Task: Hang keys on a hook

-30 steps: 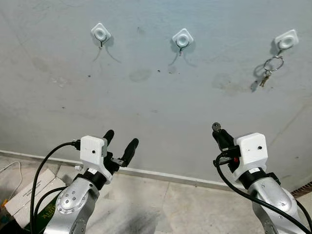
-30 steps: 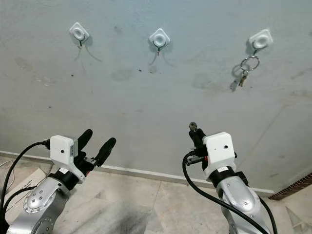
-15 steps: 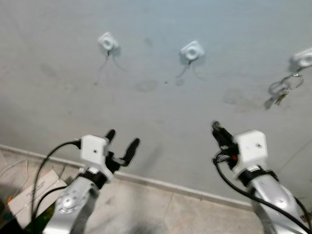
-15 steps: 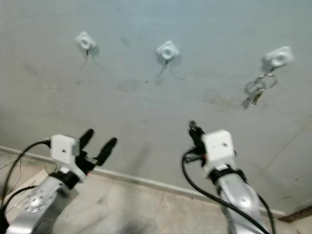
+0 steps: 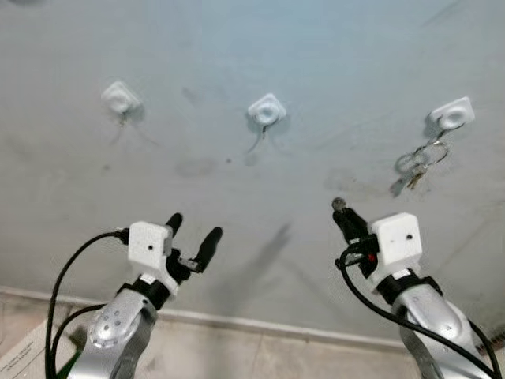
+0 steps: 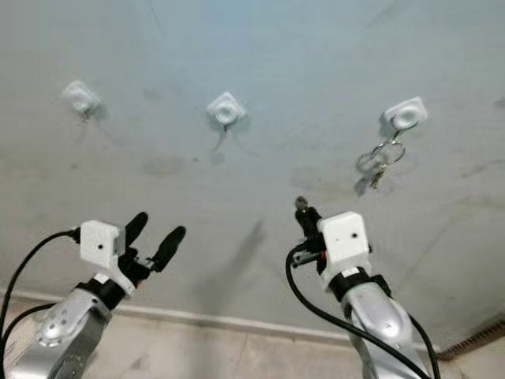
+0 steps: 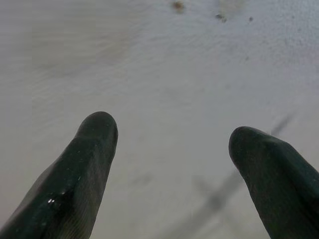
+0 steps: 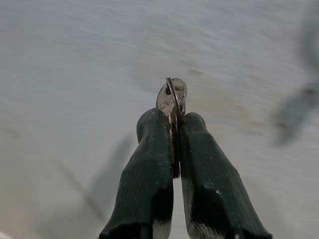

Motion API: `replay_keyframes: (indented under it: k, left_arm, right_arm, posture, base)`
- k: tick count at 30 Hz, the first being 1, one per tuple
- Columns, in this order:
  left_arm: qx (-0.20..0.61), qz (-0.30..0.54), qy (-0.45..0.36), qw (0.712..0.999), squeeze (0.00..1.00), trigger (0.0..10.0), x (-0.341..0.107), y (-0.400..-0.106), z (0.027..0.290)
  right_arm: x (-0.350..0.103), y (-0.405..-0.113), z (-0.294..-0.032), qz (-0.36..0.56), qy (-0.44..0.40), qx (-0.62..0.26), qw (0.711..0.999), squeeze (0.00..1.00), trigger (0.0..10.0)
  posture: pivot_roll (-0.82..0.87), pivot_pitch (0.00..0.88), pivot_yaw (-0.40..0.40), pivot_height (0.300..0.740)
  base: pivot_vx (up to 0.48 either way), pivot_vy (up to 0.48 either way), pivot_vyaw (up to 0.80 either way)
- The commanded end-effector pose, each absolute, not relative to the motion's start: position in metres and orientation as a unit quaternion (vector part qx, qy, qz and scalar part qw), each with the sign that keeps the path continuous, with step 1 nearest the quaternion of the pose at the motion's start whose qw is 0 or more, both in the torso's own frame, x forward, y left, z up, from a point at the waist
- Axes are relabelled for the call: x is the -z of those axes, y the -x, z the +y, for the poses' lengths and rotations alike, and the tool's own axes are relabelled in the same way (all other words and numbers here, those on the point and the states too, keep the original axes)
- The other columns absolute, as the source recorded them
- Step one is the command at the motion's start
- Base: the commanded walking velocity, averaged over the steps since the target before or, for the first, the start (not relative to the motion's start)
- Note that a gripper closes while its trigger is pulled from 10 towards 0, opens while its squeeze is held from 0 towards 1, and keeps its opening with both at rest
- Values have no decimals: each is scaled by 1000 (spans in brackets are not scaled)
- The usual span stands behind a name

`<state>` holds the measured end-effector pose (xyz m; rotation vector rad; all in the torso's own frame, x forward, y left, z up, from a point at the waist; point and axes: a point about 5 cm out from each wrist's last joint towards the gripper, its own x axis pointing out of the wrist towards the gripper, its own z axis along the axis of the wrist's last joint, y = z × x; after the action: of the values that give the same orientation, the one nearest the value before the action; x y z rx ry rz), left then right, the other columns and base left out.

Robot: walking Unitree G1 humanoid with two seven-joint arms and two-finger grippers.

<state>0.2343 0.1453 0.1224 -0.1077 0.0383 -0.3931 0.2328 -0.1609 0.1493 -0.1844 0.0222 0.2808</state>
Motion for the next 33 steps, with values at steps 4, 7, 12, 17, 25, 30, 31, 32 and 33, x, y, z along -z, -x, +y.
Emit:
replay_keyframes:
  k: [4,7,12,17,25,30,31,32,33]
  left_arm:
    - [195,17,51,979,0,10000,-123,-233,142]
    - [192,15,48,980,0,10000,-124,-233,142]
    - [187,9,35,982,0,10000,-125,-230,144]
    - [195,2,28,980,0,10000,-128,-227,141]
    - [227,-8,18,974,0,10000,-133,-219,136]
    - [264,-36,2,964,0,10000,-146,-215,128]
    - [265,-44,-3,963,0,10000,-149,-216,128]
    - [264,-52,-9,963,0,10000,-152,-216,127]
    - [261,-56,-4,964,0,10000,-154,-216,127]
  right_arm:
    - [-151,-234,-163,10,95,-139,986,0,10000]
    - [-155,-234,-160,1,104,-147,984,0,10000]
    - [-163,-230,-147,-18,129,-194,972,0,10000]
    - [-164,-231,-143,-13,118,-214,970,0,10000]
    - [-182,-246,-124,-20,78,-300,951,0,10000]
    - [-196,-265,-115,-41,83,-345,934,0,10000]
    - [-197,-267,-115,-43,86,-347,933,0,10000]
    - [-198,-270,-115,-44,88,-349,932,0,10000]
    - [-198,-271,-115,-44,87,-352,931,0,10000]
  posture:
    - [-51,92,48,740]
    - [-51,92,48,740]
    - [-51,93,46,740]
    - [-50,98,45,740]
    - [-17,115,45,740]
    - [8,115,40,740]
    - [11,115,38,740]
    - [16,116,37,740]
    - [22,117,36,740]
  base:
    - [0,0,0]
    - [0,0,0]
    - [0,0,0]
    - [0,0,0]
    - [0,0,0]
    - [0,0,0]
    - [0,0,0]
    - [0,0,0]
    - [0,0,0]
